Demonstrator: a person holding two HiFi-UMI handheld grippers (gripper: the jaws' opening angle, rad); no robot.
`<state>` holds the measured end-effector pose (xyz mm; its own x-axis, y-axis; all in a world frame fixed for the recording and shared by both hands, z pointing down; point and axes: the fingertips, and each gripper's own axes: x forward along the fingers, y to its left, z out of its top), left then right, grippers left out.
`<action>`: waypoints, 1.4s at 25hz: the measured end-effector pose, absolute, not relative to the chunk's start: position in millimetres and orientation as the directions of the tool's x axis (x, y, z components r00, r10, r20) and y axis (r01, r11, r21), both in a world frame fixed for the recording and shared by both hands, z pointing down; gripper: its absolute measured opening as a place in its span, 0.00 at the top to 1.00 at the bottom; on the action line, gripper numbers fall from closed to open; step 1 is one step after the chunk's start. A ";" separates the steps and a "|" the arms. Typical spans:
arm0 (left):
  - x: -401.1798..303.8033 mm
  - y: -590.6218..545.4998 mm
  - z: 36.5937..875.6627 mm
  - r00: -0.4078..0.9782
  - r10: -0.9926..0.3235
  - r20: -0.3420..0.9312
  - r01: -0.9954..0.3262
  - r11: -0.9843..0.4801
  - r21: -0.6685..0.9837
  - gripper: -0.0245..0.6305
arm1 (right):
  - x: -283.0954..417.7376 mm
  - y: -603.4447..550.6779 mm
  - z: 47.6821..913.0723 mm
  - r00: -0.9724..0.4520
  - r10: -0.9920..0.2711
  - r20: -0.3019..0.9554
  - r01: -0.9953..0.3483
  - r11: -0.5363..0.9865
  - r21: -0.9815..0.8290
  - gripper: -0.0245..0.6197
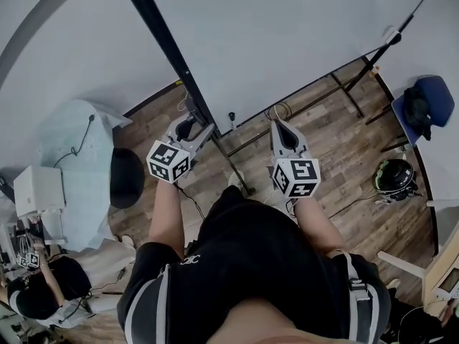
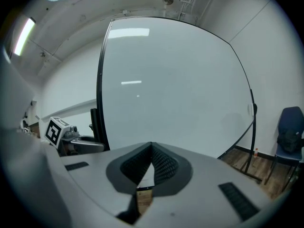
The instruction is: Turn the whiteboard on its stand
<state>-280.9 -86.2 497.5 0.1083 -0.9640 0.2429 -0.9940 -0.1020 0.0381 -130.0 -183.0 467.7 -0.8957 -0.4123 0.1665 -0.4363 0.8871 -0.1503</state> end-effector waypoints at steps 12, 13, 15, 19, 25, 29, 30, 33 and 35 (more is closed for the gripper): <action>-276.0 -70.7 491.9 -0.079 -0.987 0.141 -0.991 0.093 0.098 0.62 | -129.7 -181.4 473.2 -0.904 -0.388 0.181 -0.415 0.897 -0.151 0.96; -276.5 -66.6 491.9 -0.100 -0.987 0.126 -0.983 0.117 0.138 0.62 | -128.1 -182.7 473.7 -0.904 -0.388 0.181 -0.416 0.897 -0.152 0.96; -278.4 -53.8 499.1 -0.144 -0.982 0.119 -0.965 0.166 0.201 0.62 | -124.9 -184.6 474.8 -0.904 -0.387 0.180 -0.415 0.897 -0.155 0.96; -267.9 -29.0 521.8 -0.207 -0.960 0.187 -0.957 0.238 0.165 0.85 | -118.4 -186.0 479.3 -0.910 -0.372 0.184 -0.402 0.901 -0.164 0.96; -240.5 -41.1 517.8 -0.247 -0.947 0.206 -0.950 0.278 0.139 0.95 | -109.3 -185.4 479.1 -0.920 -0.352 0.173 -0.380 0.909 -0.169 0.96; -213.4 -70.9 503.4 -0.226 -0.955 0.192 -0.959 0.253 0.130 0.95 | -94.0 -190.6 474.9 -0.916 -0.375 0.144 -0.396 0.902 -0.171 0.96; -206.6 -79.7 498.9 -0.220 -0.958 0.182 -0.961 0.244 0.128 0.95 | -88.1 -193.6 472.3 -0.912 -0.389 0.127 -0.407 0.896 -0.176 0.96; -188.9 -108.3 484.0 -0.207 -0.967 0.152 -0.970 0.223 0.101 0.95 | -67.8 -204.9 460.4 -0.887 -0.457 0.067 -0.462 0.872 -0.162 0.96; -178.6 -127.7 473.1 -0.199 -0.971 0.136 -0.975 0.210 0.071 0.95 | -53.8 -212.3 451.0 -0.858 -0.513 0.030 -0.513 0.851 -0.110 0.96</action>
